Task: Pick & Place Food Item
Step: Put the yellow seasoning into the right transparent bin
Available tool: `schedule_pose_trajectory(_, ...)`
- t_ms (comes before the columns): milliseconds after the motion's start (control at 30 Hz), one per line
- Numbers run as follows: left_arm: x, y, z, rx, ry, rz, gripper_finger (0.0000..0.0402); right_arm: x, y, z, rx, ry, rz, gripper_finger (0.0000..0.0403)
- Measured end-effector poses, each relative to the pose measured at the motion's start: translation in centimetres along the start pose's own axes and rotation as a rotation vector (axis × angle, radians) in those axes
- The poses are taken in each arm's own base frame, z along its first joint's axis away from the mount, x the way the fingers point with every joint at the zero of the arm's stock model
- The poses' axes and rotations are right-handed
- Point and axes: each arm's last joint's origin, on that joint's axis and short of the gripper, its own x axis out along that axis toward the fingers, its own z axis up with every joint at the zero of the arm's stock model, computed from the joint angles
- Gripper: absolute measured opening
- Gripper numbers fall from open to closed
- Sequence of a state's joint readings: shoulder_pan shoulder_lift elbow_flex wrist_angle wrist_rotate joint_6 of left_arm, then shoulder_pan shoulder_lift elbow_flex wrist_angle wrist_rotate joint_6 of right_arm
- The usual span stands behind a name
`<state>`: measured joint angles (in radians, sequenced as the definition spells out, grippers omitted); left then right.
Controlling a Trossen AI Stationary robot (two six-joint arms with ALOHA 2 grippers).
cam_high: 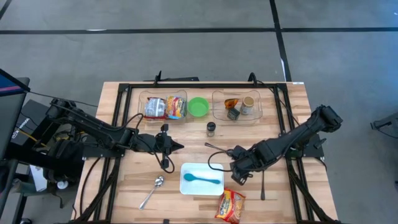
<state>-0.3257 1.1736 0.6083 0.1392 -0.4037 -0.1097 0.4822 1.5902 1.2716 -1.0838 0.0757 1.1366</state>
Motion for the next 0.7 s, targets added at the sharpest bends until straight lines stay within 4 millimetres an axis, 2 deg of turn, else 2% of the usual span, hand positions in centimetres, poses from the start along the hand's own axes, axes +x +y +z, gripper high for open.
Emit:
schedule_pose_trajectory(333,0.0,0.0,0.0,0.0,0.0,0.0,0.0004,-2.7,-0.2,2.0,-0.058,-0.051,-0.005,0.0229)
schedule_pose_trajectory(700,0.0,0.0,0.0,0.0,0.0,0.0,0.0004,-7.4,-2.1,6.8,-0.116,-0.21,-0.053,0.0229)
